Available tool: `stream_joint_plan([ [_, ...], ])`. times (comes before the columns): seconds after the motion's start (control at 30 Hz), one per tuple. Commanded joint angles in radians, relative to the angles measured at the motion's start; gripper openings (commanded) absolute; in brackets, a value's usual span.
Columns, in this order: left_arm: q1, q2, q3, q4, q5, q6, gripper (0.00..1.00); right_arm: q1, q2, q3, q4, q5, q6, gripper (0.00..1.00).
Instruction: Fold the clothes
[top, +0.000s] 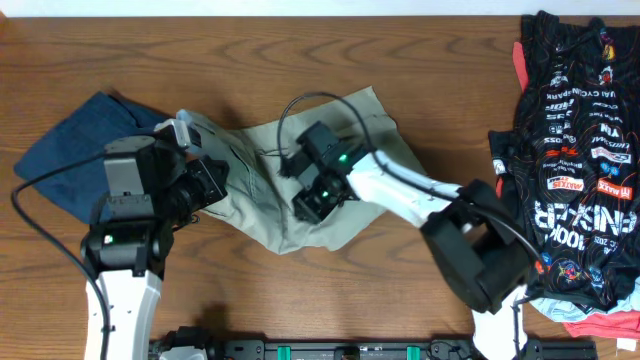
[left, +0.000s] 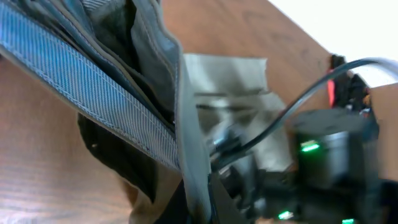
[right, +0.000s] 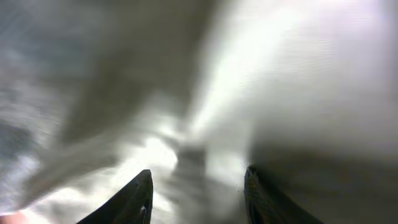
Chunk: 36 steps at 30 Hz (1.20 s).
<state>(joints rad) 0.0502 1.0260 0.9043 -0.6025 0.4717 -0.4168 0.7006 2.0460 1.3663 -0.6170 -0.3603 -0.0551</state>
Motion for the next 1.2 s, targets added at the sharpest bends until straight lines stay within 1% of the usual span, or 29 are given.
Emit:
stream_joint_plan([
  [0.0, -0.001, 0.027, 0.032, -0.002, 0.011, 0.024, 0.06, -0.100, -0.108, 0.041, -0.010, 0.206, 0.041, 0.49],
  [0.1, -0.001, 0.040, 0.032, 0.005, 0.011, 0.024, 0.06, -0.192, -0.135, 0.041, -0.016, 0.237, 0.040, 0.51],
  [0.3, -0.002, 0.040, 0.032, 0.005, 0.011, 0.023, 0.06, -0.370, -0.115, 0.032, -0.059, 0.321, 0.043, 0.52],
  [0.4, -0.006, 0.040, 0.032, 0.017, 0.024, 0.014, 0.06, -0.439, -0.082, 0.024, -0.060, 0.360, 0.043, 0.51],
  [0.53, -0.048, 0.040, 0.032, 0.054, 0.049, 0.012, 0.06, -0.484, -0.031, 0.024, -0.064, 0.325, 0.048, 0.50],
  [0.67, -0.124, 0.047, 0.032, 0.106, 0.048, 0.007, 0.06, -0.487, 0.015, 0.024, -0.085, 0.285, 0.048, 0.46],
  [0.83, -0.233, 0.093, 0.032, 0.185, 0.048, -0.058, 0.06, -0.443, 0.044, 0.023, -0.126, 0.273, 0.080, 0.40],
  [0.9, -0.277, 0.119, 0.032, 0.230, 0.048, -0.081, 0.06, -0.422, 0.046, 0.022, -0.147, 0.273, 0.106, 0.40],
  [1.03, -0.370, 0.191, 0.032, 0.343, 0.048, -0.118, 0.07, -0.382, 0.046, 0.022, -0.201, 0.274, 0.111, 0.39],
  [1.17, -0.445, 0.281, 0.032, 0.448, 0.048, -0.121, 0.06, -0.344, 0.046, 0.022, -0.234, 0.274, 0.111, 0.39],
])
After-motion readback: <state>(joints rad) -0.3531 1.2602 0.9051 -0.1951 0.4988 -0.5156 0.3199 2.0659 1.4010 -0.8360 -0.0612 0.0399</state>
